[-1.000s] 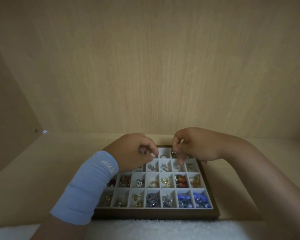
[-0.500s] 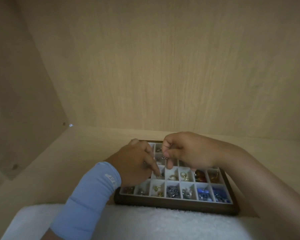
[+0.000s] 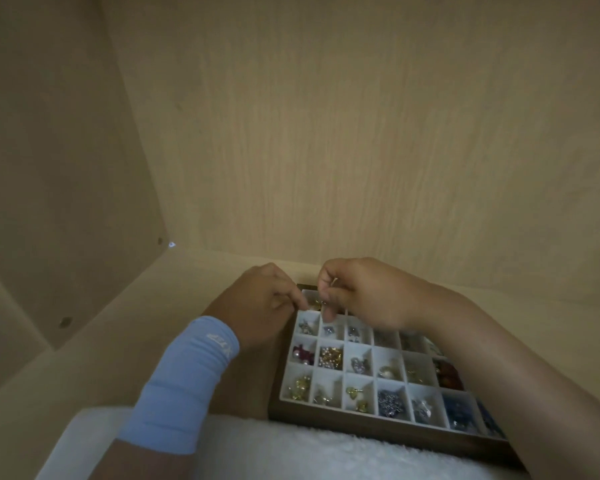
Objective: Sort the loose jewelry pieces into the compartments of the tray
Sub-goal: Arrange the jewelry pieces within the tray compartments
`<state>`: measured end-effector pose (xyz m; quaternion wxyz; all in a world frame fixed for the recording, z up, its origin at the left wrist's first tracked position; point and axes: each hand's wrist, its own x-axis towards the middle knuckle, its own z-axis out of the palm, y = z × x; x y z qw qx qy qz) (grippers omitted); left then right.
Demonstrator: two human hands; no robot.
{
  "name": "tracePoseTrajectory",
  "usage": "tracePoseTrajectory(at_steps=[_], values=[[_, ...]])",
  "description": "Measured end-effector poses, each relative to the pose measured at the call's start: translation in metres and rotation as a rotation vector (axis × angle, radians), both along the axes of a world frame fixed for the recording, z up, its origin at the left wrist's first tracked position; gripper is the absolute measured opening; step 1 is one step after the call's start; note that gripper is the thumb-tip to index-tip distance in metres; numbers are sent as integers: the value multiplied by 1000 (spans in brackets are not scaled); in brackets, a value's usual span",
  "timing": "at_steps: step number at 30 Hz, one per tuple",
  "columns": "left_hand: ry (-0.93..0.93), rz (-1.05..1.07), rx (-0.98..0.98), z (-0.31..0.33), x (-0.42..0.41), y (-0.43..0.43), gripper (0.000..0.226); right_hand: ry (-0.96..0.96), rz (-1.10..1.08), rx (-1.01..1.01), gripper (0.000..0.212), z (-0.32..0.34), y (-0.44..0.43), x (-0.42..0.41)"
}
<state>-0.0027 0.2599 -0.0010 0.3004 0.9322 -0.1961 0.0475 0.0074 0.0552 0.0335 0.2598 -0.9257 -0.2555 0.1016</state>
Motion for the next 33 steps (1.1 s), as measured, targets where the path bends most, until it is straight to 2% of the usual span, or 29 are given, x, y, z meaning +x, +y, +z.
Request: tracePoseTrajectory(at_steps=[5, 8, 12, 19, 21, 24, 28, 30, 33], values=[[-35, -7, 7, -12, 2, -6, 28, -7, 37, -82, 13, -6, 4, 5], [-55, -15, -35, -15, 3, -12, 25, 65, 32, -47, 13, -6, 1, 7], [-76, -12, -78, -19, 6, -14, 24, -2, -35, 11, 11, -2, -7, 10], [-63, 26, -103, -20, 10, -11, 29, -239, 27, -343, 7, -8, 1, 4], [-69, 27, -104, -21, 9, -11, 28, -331, 35, -378, 8, -14, 6, 3], [-67, 38, -114, -20, 7, -10, 27, -276, 13, -320, 10, -18, 4, 2], [-28, 46, -120, -16, 0, -5, 27, -126, -55, -110, 12, -9, -15, -5], [18, 55, -138, -12, -4, -4, 26, -143, -133, -44, 10, -1, -30, -12], [111, 32, -89, -1, -14, -9, 26, -222, -237, -124, 7, 8, -54, -29]])
